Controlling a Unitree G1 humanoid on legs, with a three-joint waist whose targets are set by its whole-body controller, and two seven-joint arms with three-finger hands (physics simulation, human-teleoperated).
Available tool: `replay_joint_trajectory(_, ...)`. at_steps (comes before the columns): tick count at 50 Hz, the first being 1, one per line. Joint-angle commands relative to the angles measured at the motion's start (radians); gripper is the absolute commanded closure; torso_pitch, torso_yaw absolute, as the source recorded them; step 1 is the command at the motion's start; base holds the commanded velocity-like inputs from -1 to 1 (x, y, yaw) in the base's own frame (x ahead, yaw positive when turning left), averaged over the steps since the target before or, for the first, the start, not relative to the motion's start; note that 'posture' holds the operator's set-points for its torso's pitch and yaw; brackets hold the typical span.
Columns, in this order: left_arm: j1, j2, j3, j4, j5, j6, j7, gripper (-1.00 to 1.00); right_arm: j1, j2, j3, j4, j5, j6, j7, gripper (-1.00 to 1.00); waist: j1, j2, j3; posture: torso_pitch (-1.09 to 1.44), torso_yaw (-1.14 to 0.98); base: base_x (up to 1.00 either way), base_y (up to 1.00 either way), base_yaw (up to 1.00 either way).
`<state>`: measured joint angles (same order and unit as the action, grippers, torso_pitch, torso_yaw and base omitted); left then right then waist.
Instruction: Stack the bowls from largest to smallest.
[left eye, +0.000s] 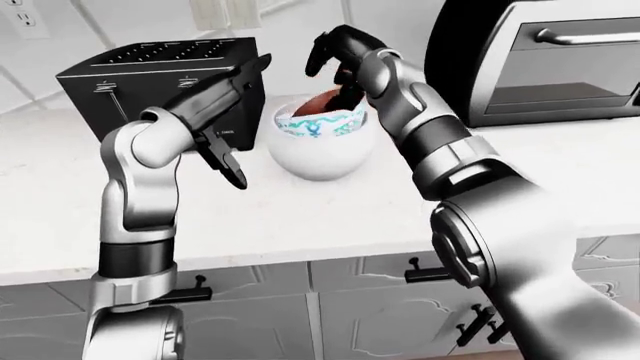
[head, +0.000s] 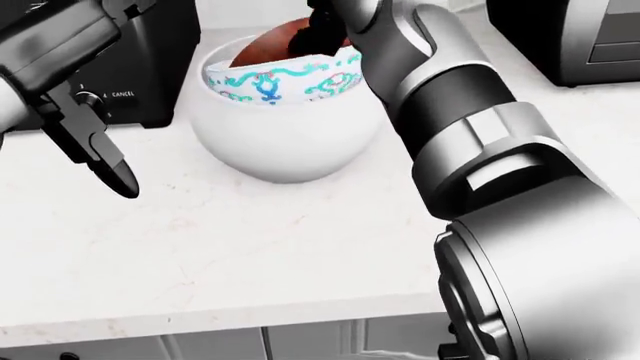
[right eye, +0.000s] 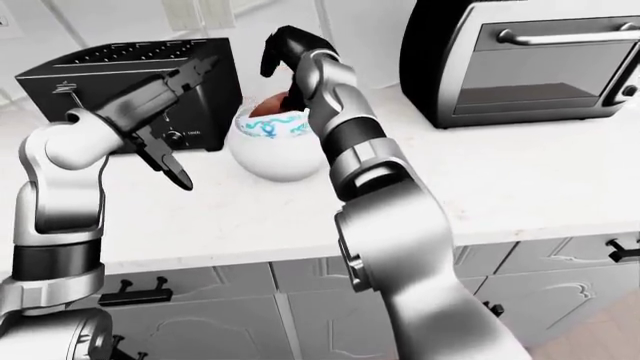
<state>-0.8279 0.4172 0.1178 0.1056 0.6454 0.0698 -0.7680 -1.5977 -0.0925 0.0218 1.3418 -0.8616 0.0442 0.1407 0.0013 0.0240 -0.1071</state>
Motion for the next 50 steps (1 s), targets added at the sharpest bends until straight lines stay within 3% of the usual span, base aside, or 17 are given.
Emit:
replay_joint_trajectory(1, -0.038, 0.014, 0.017, -0.027, -0.003, -0.012, 0.020, -1.00, -0.048, -0.012, -0.004, -0.044, -0.002, -0.015, -0.021, -0.36, 0.000, 0.004, -0.027, -0.20, 0.00, 0.00, 0.00, 0.00)
replay_joint_trajectory(3, -0.037, 0.014, 0.017, -0.029, -0.003, -0.011, 0.019, -1.00, -0.053, -0.013, -0.004, -0.045, -0.003, -0.015, -0.020, -0.44, 0.000, 0.004, -0.027, -0.20, 0.00, 0.00, 0.00, 0.00)
replay_joint_trajectory(16, -0.047, 0.004, 0.012, -0.066, 0.003, 0.021, 0.003, -1.00, -0.143, -0.070, -0.015, -0.089, 0.008, -0.012, 0.052, -0.28, 0.000, 0.002, -0.020, -0.20, 0.00, 0.00, 0.00, 0.00)
replay_joint_trajectory(25, -0.053, -0.004, 0.020, -0.124, 0.004, 0.071, -0.005, -1.00, -0.086, -0.147, -0.022, -0.281, 0.035, -0.005, 0.163, -0.32, 0.001, -0.006, -0.011, -0.20, 0.00, 0.00, 0.00, 0.00)
replay_joint_trajectory(30, -0.037, -0.014, 0.020, -0.148, 0.018, 0.103, 0.030, -1.00, 0.016, -0.176, -0.031, -0.571, 0.035, 0.073, 0.290, -0.33, 0.003, -0.011, -0.007, -0.20, 0.00, 0.00, 0.00, 0.00)
replay_joint_trajectory(32, 0.013, -0.032, 0.012, -0.154, 0.043, 0.092, 0.087, -1.00, 0.077, -0.192, -0.046, -0.727, 0.041, 0.117, 0.351, -0.34, 0.004, -0.012, -0.005, -0.20, 0.00, 0.00, 0.00, 0.00)
replay_joint_trajectory(39, 0.092, -0.067, 0.035, -0.217, 0.084, 0.113, 0.243, -1.00, 0.286, -0.253, -0.109, -1.043, 0.099, 0.199, 0.405, -0.37, 0.004, -0.020, -0.008, -0.20, 0.00, 0.00, 0.00, 0.00)
replay_joint_trajectory(44, 0.101, -0.036, 0.075, -0.261, 0.089, 0.151, 0.362, -1.00, 0.427, -0.311, -0.145, -1.293, 0.144, 0.283, 0.462, -0.53, 0.004, -0.027, -0.012, -0.20, 0.00, 0.00, 0.00, 0.00)
replay_joint_trajectory(47, 0.142, -0.016, 0.110, -0.336, 0.065, 0.185, 0.413, -1.00, 0.484, -0.358, -0.174, -1.431, 0.166, 0.345, 0.510, -1.00, 0.002, -0.025, -0.010, -0.20, 0.00, 0.00, 0.00, 0.00)
replay_joint_trajectory(50, 0.186, 0.021, 0.140, -0.369, 0.062, 0.192, 0.461, -1.00, 0.540, -0.402, -0.211, -1.521, 0.199, 0.384, 0.526, -1.00, 0.001, -0.022, -0.006, -0.20, 0.00, 0.00, 0.00, 0.00)
